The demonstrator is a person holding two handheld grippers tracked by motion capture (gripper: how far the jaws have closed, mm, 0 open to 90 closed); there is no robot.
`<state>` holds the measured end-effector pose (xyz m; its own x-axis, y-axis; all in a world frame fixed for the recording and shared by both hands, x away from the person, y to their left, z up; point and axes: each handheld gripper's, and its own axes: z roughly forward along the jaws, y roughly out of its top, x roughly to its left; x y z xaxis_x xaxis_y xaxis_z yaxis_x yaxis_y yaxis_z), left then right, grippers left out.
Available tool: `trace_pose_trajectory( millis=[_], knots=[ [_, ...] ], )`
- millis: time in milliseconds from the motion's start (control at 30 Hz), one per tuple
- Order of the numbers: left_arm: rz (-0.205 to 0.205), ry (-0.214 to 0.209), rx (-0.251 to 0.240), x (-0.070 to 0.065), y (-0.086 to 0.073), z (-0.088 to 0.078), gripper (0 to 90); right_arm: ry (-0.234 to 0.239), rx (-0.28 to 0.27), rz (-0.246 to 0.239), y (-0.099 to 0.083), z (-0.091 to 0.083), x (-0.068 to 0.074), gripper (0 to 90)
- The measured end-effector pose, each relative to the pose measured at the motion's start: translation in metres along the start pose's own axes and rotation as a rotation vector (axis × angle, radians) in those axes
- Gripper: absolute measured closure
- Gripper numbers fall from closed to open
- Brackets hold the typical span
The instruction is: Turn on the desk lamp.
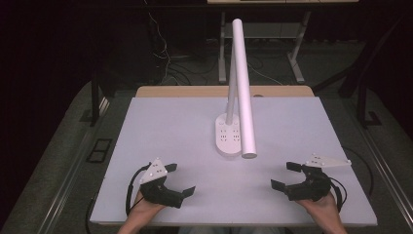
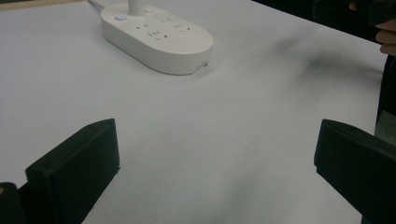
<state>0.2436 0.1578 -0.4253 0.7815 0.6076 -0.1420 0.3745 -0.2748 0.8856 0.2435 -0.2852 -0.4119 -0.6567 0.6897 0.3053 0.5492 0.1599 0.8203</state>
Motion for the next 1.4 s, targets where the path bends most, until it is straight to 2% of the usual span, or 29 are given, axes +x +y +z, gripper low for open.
trace_pose_trajectory(
  millis=[267,867,1400],
  knots=[
    [0.012,0.019,-0.002,0.001,0.0,-0.001,0.0,-0.005,0.015,0.0,0.0,-0.001,-0.001,0.3],
    [-0.001,0.024,-0.025,0.003,0.0,-0.002,0.0,-0.005,0.037,0.014,-0.002,-0.005,-0.003,0.3],
    [-0.004,0.028,-0.018,0.004,-0.001,-0.003,0.0,0.025,0.094,-0.008,0.013,-0.003,-0.002,0.3]
  ],
)
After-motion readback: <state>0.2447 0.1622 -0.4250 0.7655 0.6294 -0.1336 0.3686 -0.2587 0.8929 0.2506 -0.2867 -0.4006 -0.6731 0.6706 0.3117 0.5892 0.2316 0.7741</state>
